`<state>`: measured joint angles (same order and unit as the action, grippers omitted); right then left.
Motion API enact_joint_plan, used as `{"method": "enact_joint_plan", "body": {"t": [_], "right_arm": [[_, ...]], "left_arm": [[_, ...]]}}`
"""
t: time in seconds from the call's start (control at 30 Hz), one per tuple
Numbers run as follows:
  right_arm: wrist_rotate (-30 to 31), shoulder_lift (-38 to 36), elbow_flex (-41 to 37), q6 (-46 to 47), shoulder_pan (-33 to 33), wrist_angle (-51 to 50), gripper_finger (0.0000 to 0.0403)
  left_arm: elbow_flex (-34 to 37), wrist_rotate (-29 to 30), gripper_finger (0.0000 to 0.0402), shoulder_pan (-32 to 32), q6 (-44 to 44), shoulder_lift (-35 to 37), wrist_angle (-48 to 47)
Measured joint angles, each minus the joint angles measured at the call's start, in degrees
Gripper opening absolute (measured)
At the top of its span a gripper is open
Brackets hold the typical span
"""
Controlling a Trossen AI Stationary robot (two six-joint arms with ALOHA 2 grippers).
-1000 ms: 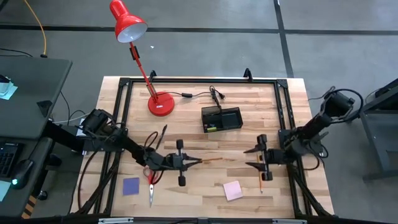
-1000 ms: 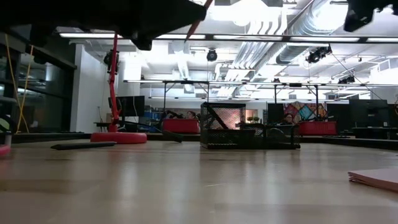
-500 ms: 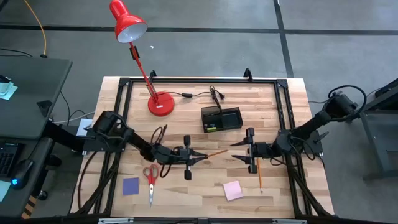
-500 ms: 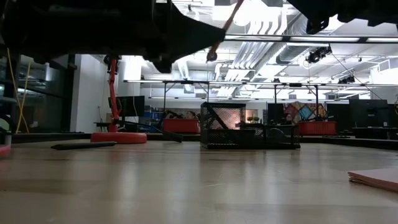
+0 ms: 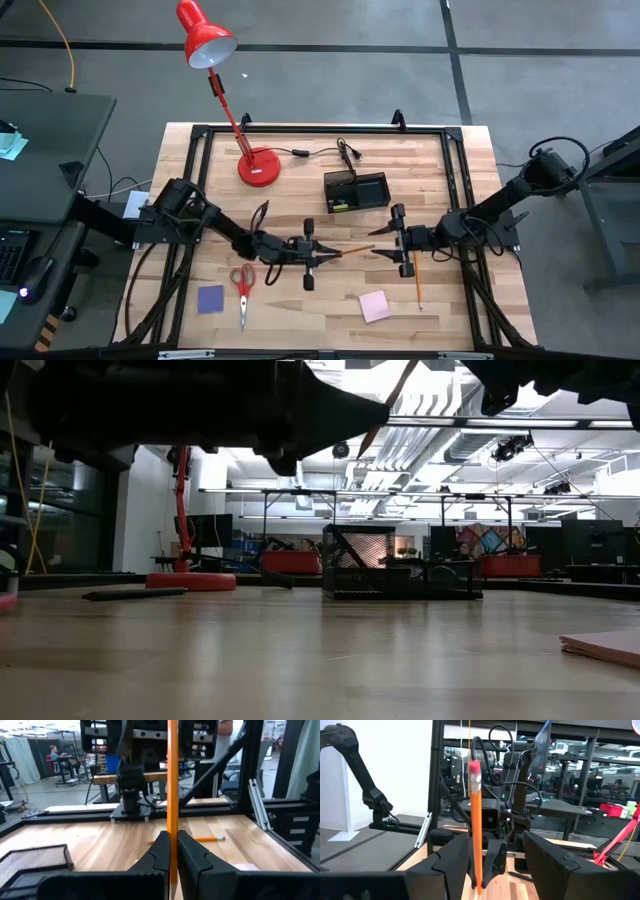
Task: Pick and place office supplies into organizer
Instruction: Put the left orange pencil into the desk organizer
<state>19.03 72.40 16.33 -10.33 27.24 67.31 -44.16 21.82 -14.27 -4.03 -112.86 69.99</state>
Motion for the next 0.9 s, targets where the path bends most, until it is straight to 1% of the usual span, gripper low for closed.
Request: {"method": "enact_joint_plan", "body": {"t": [0.13, 0.3, 0.4, 0.5, 0.63, 0.67, 0.77, 0.9], "right_arm": [[-0.92, 0.02, 2.74, -0.46, 0.00, -2.97, 0.0179], [-0.90, 0.02, 7.13, -1.72, 0.00, -9.99, 0.0179], [-1.17, 0.02, 8.40, -1.71, 0.01, -13.20, 0.0168], [-2.22, 0.02, 8.45, -1.23, 0.13, -13.56, 0.0128], [-4.55, 0.02, 8.45, -2.15, 0.13, -14.35, 0.0027], [-4.53, 0.02, 8.45, -2.67, 0.13, -14.37, 0.0015], [-1.80, 0.01, 8.46, -2.49, 0.22, -14.73, 0.0011], [1.73, 0.00, 8.06, -2.36, 0.19, -16.07, 0.0007]], "left_arm": [[-1.32, -0.51, 0.0000, 0.50, -0.18, 0.00, -1.26], [-3.51, -1.81, 0.0000, 1.15, 0.09, 0.02, -4.75], [-3.76, -1.77, 0.0000, 1.14, -0.05, 0.02, -5.97], [-3.81, -1.76, 0.0000, 1.14, -0.07, 0.02, -5.94], [-3.81, -1.96, 0.0000, 1.14, -0.31, 0.02, -6.01], [-3.81, -1.79, 0.0000, 1.12, -0.23, 0.02, -6.04], [-3.81, -1.70, 0.0008, 1.14, 0.29, 0.02, -6.19], [-3.24, -1.30, 0.0044, 1.30, 1.11, 0.02, -7.45]]}}
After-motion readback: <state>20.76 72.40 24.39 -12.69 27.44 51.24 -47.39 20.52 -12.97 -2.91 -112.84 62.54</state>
